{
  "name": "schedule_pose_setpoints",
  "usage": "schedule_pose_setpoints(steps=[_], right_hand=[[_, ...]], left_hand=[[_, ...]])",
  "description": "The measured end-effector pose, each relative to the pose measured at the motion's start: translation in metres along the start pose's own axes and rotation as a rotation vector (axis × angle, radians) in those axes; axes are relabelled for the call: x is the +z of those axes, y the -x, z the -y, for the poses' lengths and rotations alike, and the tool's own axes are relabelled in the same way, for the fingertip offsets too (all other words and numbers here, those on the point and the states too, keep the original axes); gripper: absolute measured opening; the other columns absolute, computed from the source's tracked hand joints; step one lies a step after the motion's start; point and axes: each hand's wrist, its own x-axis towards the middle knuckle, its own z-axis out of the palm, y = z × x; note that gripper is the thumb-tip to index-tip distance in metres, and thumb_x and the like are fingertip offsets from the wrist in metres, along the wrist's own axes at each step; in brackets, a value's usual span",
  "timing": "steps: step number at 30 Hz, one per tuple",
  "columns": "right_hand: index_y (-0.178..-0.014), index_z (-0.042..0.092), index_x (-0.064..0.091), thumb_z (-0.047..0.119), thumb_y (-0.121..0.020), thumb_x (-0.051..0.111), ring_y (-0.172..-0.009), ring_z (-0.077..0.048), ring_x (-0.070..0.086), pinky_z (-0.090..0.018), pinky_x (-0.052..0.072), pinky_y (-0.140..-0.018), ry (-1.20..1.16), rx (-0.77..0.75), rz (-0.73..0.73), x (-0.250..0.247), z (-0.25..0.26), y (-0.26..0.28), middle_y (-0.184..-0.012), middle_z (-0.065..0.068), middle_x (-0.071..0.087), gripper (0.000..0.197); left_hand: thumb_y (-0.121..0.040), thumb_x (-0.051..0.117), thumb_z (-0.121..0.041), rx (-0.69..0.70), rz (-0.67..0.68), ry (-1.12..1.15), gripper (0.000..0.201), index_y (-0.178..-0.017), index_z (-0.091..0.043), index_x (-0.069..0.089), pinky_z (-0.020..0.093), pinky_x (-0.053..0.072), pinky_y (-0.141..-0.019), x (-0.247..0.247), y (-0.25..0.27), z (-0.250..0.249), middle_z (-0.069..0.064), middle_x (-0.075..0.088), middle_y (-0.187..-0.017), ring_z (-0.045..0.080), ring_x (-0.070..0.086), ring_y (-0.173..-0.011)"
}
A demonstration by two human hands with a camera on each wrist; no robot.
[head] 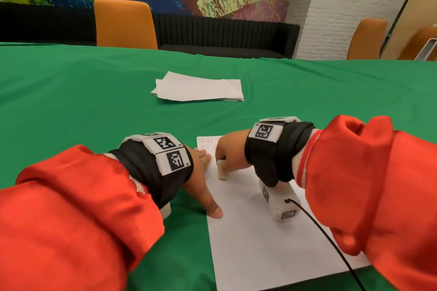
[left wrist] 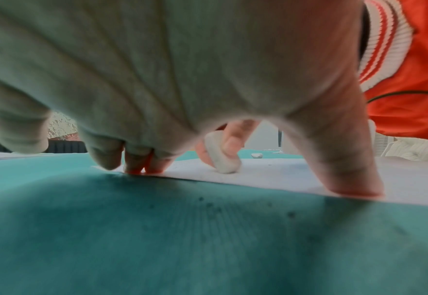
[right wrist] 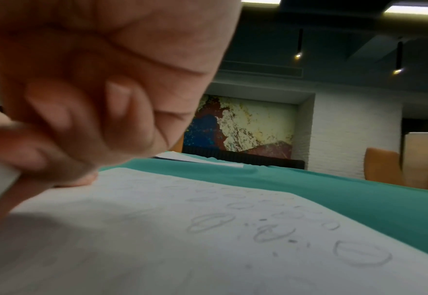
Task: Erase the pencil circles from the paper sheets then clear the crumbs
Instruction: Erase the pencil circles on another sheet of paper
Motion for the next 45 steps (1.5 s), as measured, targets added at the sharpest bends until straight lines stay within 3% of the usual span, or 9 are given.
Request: schedule_pose_setpoints(steps=[3,7,10,13,17,28,33,37,45], right_hand=[[-0.105,0.01,0.062,0.026,-0.092,0.054,-0.069,-0.016,0.045,-0.015,0.027,-0.048,0.046,0.012,-0.007,-0.001,0.001,-0.001,-0.072,0.001,0.047,0.022],[-0.107,0.011,0.064,0.03,-0.088,0.061,-0.074,-0.014,0.047,-0.015,0.029,-0.051,0.012,-0.045,0.015,0.002,0.009,0.002,-0.073,0.003,0.049,0.028],[-0.11,0.009,0.064,0.032,-0.088,0.061,-0.082,-0.017,0.048,-0.015,0.029,-0.052,-0.014,0.009,0.009,0.001,0.001,0.0,-0.089,0.0,0.053,0.032],[-0.098,0.012,0.062,0.029,-0.09,0.058,-0.083,-0.018,0.048,-0.017,0.03,-0.053,-0.009,0.059,0.0,0.002,-0.007,-0.003,-0.082,-0.001,0.053,0.019],[-0.105,0.009,0.066,0.034,-0.086,0.063,-0.082,-0.016,0.05,-0.017,0.031,-0.053,-0.026,0.006,0.05,0.004,-0.001,-0.001,-0.089,0.0,0.056,0.032],[-0.111,0.011,0.063,0.03,-0.087,0.062,-0.082,-0.016,0.047,-0.016,0.028,-0.051,0.044,-0.012,0.016,0.003,0.008,0.003,-0.09,0.0,0.053,0.03],[-0.109,0.009,0.064,0.03,-0.087,0.061,-0.081,-0.018,0.048,-0.018,0.03,-0.052,0.034,0.071,0.019,0.0,-0.001,0.0,-0.071,0.002,0.048,0.03],[-0.107,0.01,0.066,0.034,-0.084,0.064,-0.081,-0.016,0.05,-0.017,0.032,-0.053,0.017,0.026,0.054,0.003,0.004,0.002,-0.088,0.001,0.056,0.033],[-0.107,0.01,0.066,0.035,-0.084,0.064,-0.083,-0.017,0.051,-0.023,0.038,-0.059,0.008,0.049,0.064,0.004,0.004,0.002,-0.092,-0.001,0.058,0.034]], left_hand=[[-0.062,0.063,-0.078,-0.008,0.013,-0.01,0.126,-0.153,-0.017,0.001,0.036,0.01,-0.116,-0.001,0.001,-0.002,0.001,0.004,-0.16,0.018,0.011,-0.146],[-0.059,0.07,-0.074,0.025,-0.007,0.048,0.11,-0.147,-0.027,0.023,0.036,0.024,-0.111,-0.001,0.004,-0.002,-0.002,0.031,-0.149,0.02,0.034,-0.135],[-0.062,0.066,-0.075,0.007,-0.022,0.003,0.117,-0.15,-0.018,0.016,0.035,0.021,-0.114,-0.002,0.007,-0.004,0.001,0.021,-0.155,0.019,0.026,-0.141],[-0.063,0.064,-0.076,-0.011,-0.014,-0.023,0.121,-0.151,-0.013,0.009,0.035,0.016,-0.116,-0.002,0.006,-0.005,0.003,0.013,-0.158,0.018,0.018,-0.144],[-0.063,0.063,-0.077,-0.015,0.017,-0.019,0.127,-0.152,-0.014,-0.001,0.035,0.01,-0.117,-0.003,0.005,-0.004,0.001,0.003,-0.16,0.017,0.009,-0.146],[-0.06,0.067,-0.076,-0.003,-0.006,0.027,0.12,-0.151,-0.018,0.014,0.035,0.021,-0.113,-0.002,0.003,-0.002,0.002,0.02,-0.155,0.02,0.026,-0.141],[-0.064,0.062,-0.077,-0.015,0.015,-0.011,0.126,-0.153,-0.014,-0.002,0.034,0.008,-0.117,-0.001,0.004,-0.002,0.002,0.0,-0.16,0.016,0.006,-0.147],[-0.062,0.064,-0.077,-0.006,-0.002,-0.002,0.125,-0.152,-0.015,0.004,0.035,0.015,-0.115,0.0,0.003,-0.002,0.002,0.01,-0.159,0.018,0.015,-0.145],[-0.064,0.065,-0.075,-0.012,-0.021,0.001,0.123,-0.152,-0.015,0.004,0.034,0.015,-0.115,-0.001,0.008,-0.005,0.002,0.008,-0.159,0.018,0.014,-0.145]])
